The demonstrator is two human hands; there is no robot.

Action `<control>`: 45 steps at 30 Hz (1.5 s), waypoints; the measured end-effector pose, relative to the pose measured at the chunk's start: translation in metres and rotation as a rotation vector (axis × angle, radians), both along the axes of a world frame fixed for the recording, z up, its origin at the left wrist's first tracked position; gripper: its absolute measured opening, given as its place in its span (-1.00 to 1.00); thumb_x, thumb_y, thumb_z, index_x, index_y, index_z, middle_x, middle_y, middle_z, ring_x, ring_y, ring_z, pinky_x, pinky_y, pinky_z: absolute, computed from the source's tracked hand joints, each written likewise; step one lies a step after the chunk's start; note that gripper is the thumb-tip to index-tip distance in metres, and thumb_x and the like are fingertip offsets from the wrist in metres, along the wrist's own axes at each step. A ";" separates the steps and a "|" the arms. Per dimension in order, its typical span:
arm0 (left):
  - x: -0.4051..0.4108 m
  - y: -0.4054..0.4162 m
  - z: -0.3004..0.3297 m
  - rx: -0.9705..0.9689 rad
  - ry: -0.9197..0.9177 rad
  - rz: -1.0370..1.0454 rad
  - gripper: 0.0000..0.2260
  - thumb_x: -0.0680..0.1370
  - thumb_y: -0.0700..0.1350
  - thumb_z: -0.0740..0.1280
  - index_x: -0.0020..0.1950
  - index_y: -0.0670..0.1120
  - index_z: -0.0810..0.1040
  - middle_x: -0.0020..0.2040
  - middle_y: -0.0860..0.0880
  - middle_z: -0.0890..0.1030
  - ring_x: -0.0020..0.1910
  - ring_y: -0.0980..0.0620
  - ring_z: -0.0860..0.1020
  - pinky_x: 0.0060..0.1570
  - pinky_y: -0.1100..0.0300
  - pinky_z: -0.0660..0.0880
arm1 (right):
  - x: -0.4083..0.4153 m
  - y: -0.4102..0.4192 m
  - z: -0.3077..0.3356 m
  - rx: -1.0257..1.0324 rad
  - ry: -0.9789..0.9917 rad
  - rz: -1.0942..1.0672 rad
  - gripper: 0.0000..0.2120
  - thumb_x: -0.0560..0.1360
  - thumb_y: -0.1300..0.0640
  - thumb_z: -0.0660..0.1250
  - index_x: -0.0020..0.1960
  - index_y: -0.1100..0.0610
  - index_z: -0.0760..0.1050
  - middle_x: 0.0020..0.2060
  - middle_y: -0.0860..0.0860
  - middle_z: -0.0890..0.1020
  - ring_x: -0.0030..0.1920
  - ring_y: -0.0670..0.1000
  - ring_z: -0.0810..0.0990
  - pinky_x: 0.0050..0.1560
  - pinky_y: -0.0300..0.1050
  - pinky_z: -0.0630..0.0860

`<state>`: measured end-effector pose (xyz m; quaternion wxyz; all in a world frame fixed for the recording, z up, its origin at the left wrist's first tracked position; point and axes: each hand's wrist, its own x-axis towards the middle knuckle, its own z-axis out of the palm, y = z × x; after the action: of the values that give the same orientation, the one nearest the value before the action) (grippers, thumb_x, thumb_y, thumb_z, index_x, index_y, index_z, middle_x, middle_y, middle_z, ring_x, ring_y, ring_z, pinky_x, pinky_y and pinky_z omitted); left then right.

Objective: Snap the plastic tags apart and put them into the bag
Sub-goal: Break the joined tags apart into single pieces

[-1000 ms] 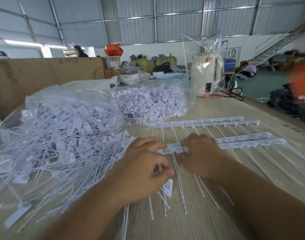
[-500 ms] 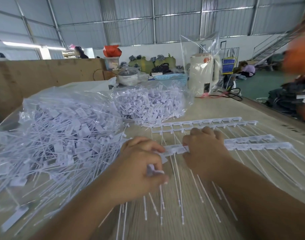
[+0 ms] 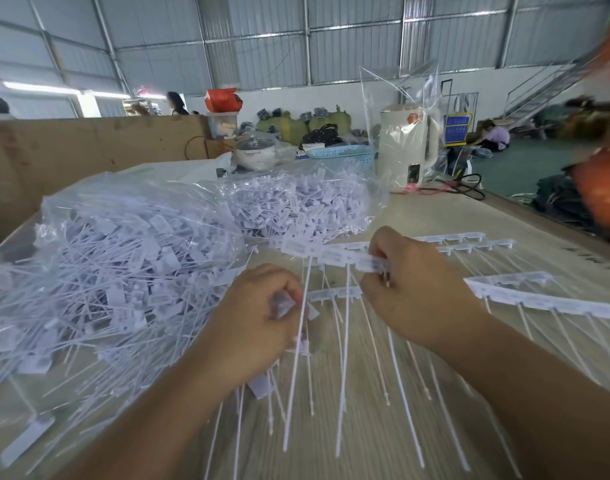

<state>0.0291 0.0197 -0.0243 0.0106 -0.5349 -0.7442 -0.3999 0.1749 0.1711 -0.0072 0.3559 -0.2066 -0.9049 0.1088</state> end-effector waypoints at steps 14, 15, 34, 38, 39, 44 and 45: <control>0.006 -0.004 0.010 0.221 -0.303 -0.086 -0.82 0.63 -0.02 0.23 -0.12 0.11 0.58 -0.22 0.03 0.65 -0.27 0.09 0.58 -0.23 0.39 0.46 | 0.003 -0.008 0.008 -0.003 -0.237 0.170 -0.71 0.45 0.17 0.23 -0.34 -0.02 0.17 -0.41 -0.06 0.35 -0.40 -0.04 0.37 -0.37 -0.05 0.34; 0.008 -0.005 0.010 0.215 -0.288 -0.086 -0.82 0.63 -0.02 0.24 -0.12 0.14 0.58 -0.22 0.04 0.66 -0.26 0.03 0.59 -0.21 0.29 0.51 | 0.003 -0.010 0.008 0.000 -0.251 0.176 -0.70 0.46 0.17 0.22 -0.34 -0.03 0.16 -0.41 -0.07 0.34 -0.40 -0.07 0.35 -0.40 -0.08 0.30; 0.007 -0.009 0.008 0.162 -0.269 -0.169 -0.85 0.53 0.06 0.25 -0.06 0.19 0.61 -0.25 0.05 0.67 -0.28 0.16 0.63 -0.23 0.41 0.49 | 0.008 -0.013 0.006 -0.410 -0.107 0.498 -0.88 0.56 0.12 0.24 -0.12 -0.02 0.52 -0.43 -0.12 0.46 -0.43 -0.14 0.39 -0.36 -0.15 0.31; 0.006 -0.009 0.003 0.123 -0.326 -0.253 -0.88 0.58 0.02 0.30 0.01 0.18 0.63 -0.21 -0.03 0.66 -0.20 -0.01 0.65 -0.15 0.18 0.59 | -0.001 -0.016 0.000 -0.429 -0.104 0.506 -0.84 0.56 -0.04 0.29 -0.09 0.03 0.52 -0.31 0.06 0.56 -0.28 0.09 0.52 -0.21 0.07 0.46; 0.005 -0.009 0.003 0.131 -0.354 -0.274 -0.84 0.56 -0.02 0.28 0.03 0.16 0.63 -0.19 -0.06 0.66 -0.18 -0.06 0.64 -0.14 0.11 0.59 | -0.002 -0.016 -0.001 -0.420 -0.105 0.500 -0.86 0.55 -0.02 0.31 -0.11 0.03 0.52 -0.34 0.05 0.54 -0.32 0.08 0.49 -0.25 0.05 0.44; 0.004 -0.013 0.011 0.164 -0.480 -0.392 -0.79 0.45 0.07 0.30 -0.01 0.04 0.62 -0.23 -0.12 0.63 -0.26 -0.03 0.59 -0.23 0.26 0.51 | -0.002 -0.014 -0.001 -0.417 -0.104 0.514 -0.84 0.54 0.01 0.36 -0.21 -0.01 0.50 -0.47 -0.10 0.41 -0.44 -0.11 0.36 -0.39 -0.17 0.29; 0.004 -0.013 0.011 0.151 -0.470 -0.368 -0.80 0.41 0.12 0.35 -0.05 0.06 0.61 -0.26 -0.11 0.63 -0.29 -0.04 0.59 -0.26 0.23 0.51 | -0.002 -0.016 -0.001 -0.414 -0.109 0.526 -0.83 0.53 0.01 0.36 -0.23 -0.03 0.49 -0.49 -0.12 0.41 -0.46 -0.12 0.35 -0.42 -0.21 0.28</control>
<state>0.0332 0.0065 -0.0132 -0.1947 -0.5512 -0.5850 -0.5622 0.1731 0.1555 -0.0085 0.2173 -0.0397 -0.9035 0.3672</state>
